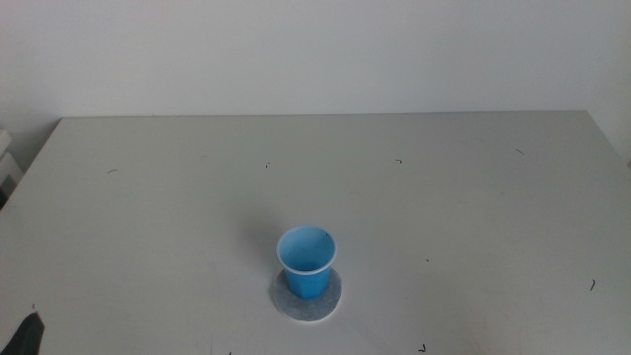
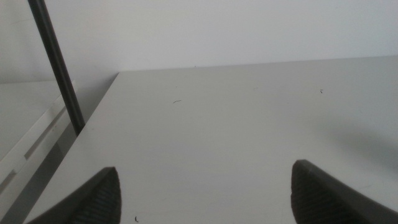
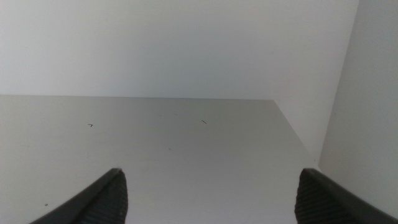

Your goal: Place an empty cup on a cup mat.

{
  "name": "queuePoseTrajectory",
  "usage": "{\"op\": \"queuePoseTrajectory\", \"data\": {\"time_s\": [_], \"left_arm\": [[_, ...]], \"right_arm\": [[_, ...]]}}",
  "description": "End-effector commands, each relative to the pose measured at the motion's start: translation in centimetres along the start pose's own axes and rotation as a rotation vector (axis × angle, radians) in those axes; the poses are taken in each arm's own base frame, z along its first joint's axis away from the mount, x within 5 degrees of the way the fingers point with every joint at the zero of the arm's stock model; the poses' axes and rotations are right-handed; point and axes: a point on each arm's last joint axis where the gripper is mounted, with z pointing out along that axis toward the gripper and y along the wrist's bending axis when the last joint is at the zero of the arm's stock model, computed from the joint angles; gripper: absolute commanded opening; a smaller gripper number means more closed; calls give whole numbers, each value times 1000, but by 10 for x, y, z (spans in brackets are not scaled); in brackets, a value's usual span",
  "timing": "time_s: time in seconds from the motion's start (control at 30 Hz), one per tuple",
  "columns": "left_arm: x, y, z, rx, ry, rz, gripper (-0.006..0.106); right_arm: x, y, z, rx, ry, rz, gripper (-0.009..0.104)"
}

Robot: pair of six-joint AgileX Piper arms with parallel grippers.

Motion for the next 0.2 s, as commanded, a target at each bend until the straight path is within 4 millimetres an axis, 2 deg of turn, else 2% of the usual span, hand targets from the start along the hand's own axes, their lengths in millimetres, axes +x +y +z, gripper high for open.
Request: {"op": "queuePoseTrajectory", "data": {"time_s": [0.0, 0.17], "left_arm": [[-6, 0, -1, 5, -62, -25, 105], [-6, 0, -2, 4, -70, -18, 105]], "right_arm": [[-11, 0, -3, 0, -109, -19, 94], [-11, 0, -3, 0, -109, -19, 94]]}}
